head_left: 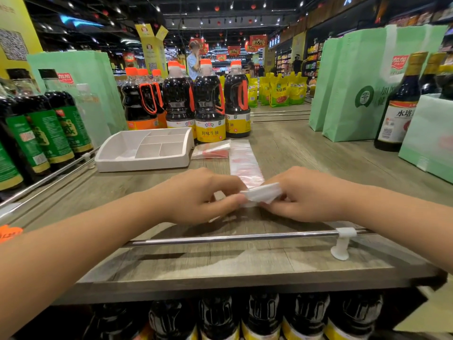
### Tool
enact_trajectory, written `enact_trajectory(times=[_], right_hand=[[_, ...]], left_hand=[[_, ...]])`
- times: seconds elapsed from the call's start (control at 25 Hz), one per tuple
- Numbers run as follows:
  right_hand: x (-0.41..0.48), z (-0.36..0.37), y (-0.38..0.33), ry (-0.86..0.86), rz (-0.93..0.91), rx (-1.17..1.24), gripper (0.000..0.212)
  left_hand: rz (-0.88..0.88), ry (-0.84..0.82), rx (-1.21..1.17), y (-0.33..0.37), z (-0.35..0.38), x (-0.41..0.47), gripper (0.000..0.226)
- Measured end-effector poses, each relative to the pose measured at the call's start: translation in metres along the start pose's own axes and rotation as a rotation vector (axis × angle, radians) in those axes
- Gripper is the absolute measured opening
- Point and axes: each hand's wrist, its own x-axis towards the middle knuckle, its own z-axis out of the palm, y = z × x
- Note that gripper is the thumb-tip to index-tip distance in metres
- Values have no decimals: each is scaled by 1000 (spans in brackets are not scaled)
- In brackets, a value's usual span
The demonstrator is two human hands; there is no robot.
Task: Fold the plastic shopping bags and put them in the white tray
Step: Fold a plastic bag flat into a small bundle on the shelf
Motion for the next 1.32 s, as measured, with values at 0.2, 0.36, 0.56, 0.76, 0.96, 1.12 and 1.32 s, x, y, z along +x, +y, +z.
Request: enact_trajectory(times=[0.2, 0.36, 0.56, 0.76, 0.96, 1.12, 1.32], right_hand=[[7, -2, 1, 46, 254, 523, 32], [12, 0, 0, 14, 346, 733, 21], [18, 6, 13, 29, 529, 706, 54], [22, 14, 14, 7, 458, 423, 59], [19, 17, 15, 95, 360, 125, 58], [17, 20, 20, 166, 264, 71, 40], [15, 17, 14, 131, 250, 83, 30]], left_hand=[[-168, -28, -262, -4, 3, 0, 28], [-384, -91, -410, -1, 5, 5, 22], [-568, -147, -333, 4, 5, 14, 40], [-555, -122, -20, 1, 15, 19, 45], [-398, 2, 50, -5, 14, 12, 30], [-269, -170, 17, -8, 10, 1, 49], [-228, -125, 13, -20, 11, -2, 56]])
